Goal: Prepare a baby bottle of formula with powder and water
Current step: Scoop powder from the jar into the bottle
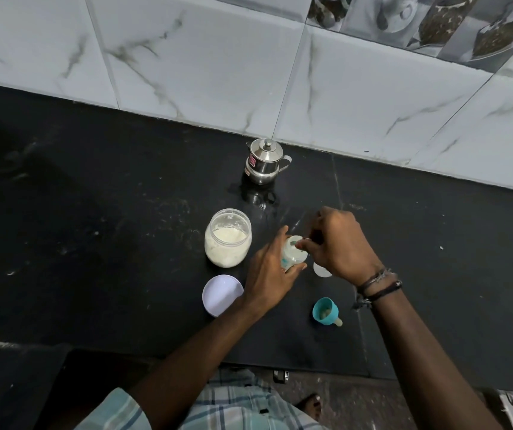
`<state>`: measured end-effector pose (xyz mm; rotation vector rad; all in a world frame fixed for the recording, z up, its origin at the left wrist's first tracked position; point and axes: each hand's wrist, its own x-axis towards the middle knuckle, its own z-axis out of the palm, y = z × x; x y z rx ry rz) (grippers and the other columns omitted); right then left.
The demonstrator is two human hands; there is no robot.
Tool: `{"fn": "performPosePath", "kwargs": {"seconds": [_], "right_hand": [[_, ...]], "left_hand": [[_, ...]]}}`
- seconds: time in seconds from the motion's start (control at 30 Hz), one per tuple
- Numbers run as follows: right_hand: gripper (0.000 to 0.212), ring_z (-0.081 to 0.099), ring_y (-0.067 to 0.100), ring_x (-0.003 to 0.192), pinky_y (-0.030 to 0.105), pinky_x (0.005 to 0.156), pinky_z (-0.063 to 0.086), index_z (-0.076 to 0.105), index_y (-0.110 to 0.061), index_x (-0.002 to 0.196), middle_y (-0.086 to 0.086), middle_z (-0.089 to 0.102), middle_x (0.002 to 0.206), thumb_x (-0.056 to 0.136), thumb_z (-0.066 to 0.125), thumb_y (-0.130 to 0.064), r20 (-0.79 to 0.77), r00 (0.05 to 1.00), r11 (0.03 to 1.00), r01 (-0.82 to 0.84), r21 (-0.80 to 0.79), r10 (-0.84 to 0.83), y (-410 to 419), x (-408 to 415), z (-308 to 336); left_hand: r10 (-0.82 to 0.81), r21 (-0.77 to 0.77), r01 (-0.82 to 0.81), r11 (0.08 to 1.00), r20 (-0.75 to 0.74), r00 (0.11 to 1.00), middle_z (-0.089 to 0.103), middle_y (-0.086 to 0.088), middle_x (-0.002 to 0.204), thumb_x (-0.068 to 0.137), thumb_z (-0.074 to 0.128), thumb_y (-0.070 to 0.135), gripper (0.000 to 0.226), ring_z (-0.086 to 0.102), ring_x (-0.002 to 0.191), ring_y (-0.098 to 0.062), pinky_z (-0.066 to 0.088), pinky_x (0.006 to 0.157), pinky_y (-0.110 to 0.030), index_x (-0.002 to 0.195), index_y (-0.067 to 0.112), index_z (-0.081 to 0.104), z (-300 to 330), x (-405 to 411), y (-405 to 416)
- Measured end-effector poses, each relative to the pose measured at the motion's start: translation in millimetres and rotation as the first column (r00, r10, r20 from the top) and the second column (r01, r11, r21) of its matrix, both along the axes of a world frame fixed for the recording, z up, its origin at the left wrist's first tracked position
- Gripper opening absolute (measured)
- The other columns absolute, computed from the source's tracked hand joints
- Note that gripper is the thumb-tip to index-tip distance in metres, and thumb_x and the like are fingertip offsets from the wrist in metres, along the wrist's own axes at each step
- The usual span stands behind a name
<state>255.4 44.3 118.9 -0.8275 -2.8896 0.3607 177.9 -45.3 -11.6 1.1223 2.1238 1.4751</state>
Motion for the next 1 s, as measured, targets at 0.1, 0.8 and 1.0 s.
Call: {"fn": "performPosePath", "kwargs": {"seconds": [0.1, 0.8, 1.0], "right_hand": [[0.013, 0.06, 0.019, 0.074, 0.028, 0.064, 0.047, 0.071, -0.004, 0.077, 0.003, 0.062, 0.087, 0.081, 0.074, -0.016, 0.002, 1.0, 1.0, -0.012, -0.023, 0.012, 0.1, -0.8, 3.2], [0.01, 0.054, 0.021, 0.096, 0.036, 0.076, 0.051, 0.069, -0.01, 0.069, 0.001, 0.062, 0.096, 0.072, 0.075, -0.017, 0.005, 0.988, 0.987, 0.155, -0.051, -0.155, -3.3, -4.2, -6.2], [0.01, 0.056, 0.019, 0.095, 0.036, 0.079, 0.049, 0.068, -0.006, 0.069, 0.002, 0.065, 0.092, 0.071, 0.074, -0.014, -0.026, 0.983, 0.975, 0.177, -0.133, -0.182, -0.9, -2.8, -9.3]], "left_hand": [[0.008, 0.009, -0.008, 1.0, 0.003, 1.0, 0.068, -0.013, 0.125, 0.072, 0.088, 0.022, 0.085, 0.065, 0.114, -0.03, 0.052, 0.096, -0.042, 0.145, 0.006, 0.046, -0.2, -0.2, -0.9], [-0.026, 0.057, 0.026, 0.998, 0.011, 1.0, 0.067, -0.016, 0.125, 0.075, 0.086, 0.018, 0.078, 0.066, 0.114, -0.031, 0.054, 0.095, -0.043, 0.141, 0.002, 0.05, 3.2, -2.1, -4.6], [-0.027, 0.046, 0.026, 0.999, 0.022, 0.999, 0.066, -0.015, 0.128, 0.076, 0.086, 0.019, 0.077, 0.065, 0.116, -0.029, 0.053, 0.096, -0.042, 0.142, 0.003, 0.049, 3.1, -1.8, -4.5]]}}
